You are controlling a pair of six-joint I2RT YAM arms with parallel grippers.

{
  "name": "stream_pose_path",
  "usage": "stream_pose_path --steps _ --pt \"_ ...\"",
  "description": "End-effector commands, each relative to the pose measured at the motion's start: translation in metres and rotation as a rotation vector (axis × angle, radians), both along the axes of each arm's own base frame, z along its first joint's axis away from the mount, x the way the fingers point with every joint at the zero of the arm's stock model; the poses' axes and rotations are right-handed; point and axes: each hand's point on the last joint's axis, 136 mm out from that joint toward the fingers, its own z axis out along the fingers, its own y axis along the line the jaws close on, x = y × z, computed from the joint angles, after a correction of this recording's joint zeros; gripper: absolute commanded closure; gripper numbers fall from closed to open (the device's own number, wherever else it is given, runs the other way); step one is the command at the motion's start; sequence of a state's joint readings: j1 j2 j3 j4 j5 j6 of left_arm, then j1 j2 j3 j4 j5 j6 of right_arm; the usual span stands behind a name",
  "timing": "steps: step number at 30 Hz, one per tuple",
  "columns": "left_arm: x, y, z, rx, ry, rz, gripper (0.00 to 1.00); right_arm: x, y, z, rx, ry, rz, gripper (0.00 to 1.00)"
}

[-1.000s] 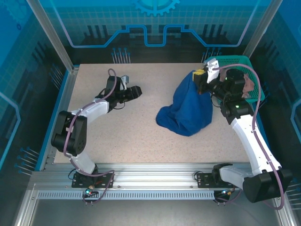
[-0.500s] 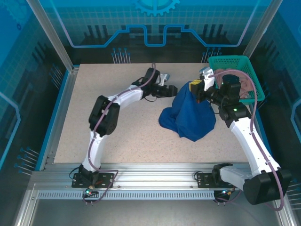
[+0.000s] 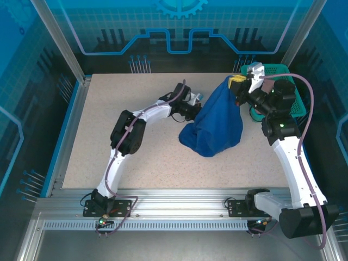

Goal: Fold the inside-out t-shirt

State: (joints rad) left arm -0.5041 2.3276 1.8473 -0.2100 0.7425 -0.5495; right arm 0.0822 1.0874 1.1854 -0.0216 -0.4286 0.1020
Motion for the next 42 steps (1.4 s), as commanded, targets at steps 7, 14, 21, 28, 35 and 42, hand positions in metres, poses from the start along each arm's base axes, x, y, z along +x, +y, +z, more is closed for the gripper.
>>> stream_pose_path --steps 7,14,21,28,35,42 --pt "0.063 0.194 0.229 -0.233 -0.457 0.509 1.0 -0.028 -0.003 0.074 0.058 -0.191 0.022 1.0" --pt "0.025 0.243 0.266 -0.256 -0.651 0.653 1.0 -0.011 -0.012 0.011 -0.003 -0.024 -0.061 1.0" --pt "0.018 0.217 0.235 -0.23 -0.616 0.579 1.0 0.01 -0.008 -0.039 -0.04 0.189 -0.075 1.0" --pt "0.007 0.216 0.15 -0.063 -0.479 0.618 1.0 0.0 0.002 -0.13 -0.087 0.513 -0.073 1.0" --pt "-0.027 0.24 0.055 0.154 -0.353 0.667 1.0 -0.046 -0.001 -0.234 -0.051 0.863 -0.136 1.0" --pt "-0.061 0.25 -0.004 0.273 -0.26 0.659 0.79 -0.097 0.019 -0.311 -0.036 1.096 -0.124 1.0"
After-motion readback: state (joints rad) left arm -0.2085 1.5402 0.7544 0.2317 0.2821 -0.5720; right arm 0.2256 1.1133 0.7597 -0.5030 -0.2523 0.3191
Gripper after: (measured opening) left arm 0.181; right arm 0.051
